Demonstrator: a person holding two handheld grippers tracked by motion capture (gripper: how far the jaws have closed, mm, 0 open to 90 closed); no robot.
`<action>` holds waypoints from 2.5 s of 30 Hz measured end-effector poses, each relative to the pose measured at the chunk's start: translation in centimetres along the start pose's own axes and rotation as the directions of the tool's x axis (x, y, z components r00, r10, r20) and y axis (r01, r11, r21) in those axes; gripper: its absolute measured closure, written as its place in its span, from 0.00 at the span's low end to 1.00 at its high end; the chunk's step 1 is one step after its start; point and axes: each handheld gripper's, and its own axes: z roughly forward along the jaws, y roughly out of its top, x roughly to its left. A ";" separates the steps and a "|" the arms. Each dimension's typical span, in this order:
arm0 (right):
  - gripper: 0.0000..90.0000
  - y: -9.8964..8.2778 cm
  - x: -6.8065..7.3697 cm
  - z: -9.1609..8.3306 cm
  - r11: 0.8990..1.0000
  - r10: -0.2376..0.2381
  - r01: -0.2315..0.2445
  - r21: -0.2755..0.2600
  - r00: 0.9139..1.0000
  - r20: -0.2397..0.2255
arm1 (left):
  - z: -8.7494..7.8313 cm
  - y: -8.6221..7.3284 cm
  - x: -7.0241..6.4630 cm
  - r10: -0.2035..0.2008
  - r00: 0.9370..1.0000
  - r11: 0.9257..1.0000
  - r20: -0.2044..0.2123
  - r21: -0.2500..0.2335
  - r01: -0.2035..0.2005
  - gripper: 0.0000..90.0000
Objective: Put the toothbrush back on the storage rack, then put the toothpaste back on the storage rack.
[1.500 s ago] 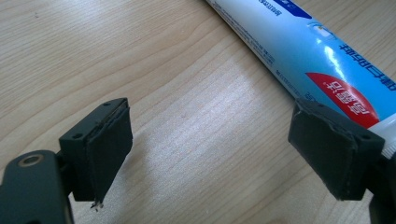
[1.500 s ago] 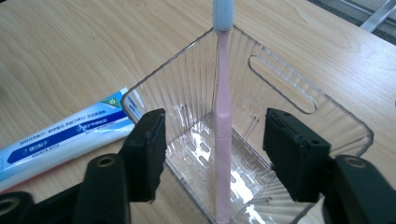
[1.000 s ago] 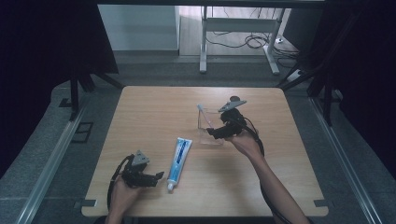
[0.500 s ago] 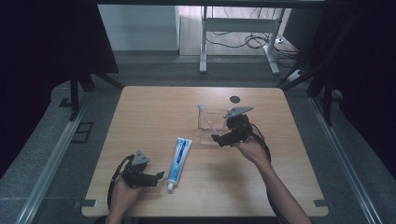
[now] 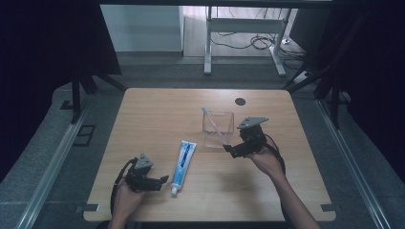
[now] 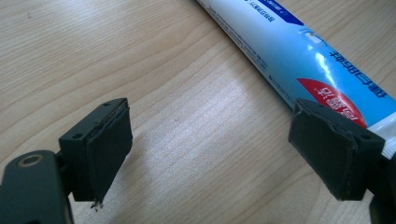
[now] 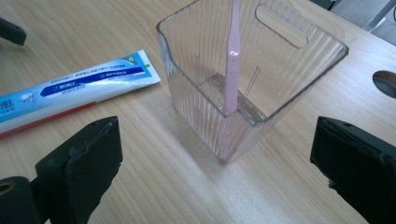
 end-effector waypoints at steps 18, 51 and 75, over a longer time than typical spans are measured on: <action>0.03 -3.3 0.0 -2.2 1.000 0.028 -0.028 -0.010 1.000 0.000 | 0.1 0.0 -0.1 0.019 1.000 1.000 -0.008 0.002 -0.019 0.15; 0.02 -11.0 1.4 -3.3 0.995 0.093 -0.093 -0.019 0.995 0.032 | -0.1 0.0 -0.2 0.013 1.000 1.000 -0.009 -0.008 -0.013 0.16; 0.04 -14.1 1.3 -2.2 0.997 0.074 -0.076 0.033 0.996 0.054 | -1.1 0.5 0.1 -0.053 0.999 0.998 0.014 -0.027 0.053 0.25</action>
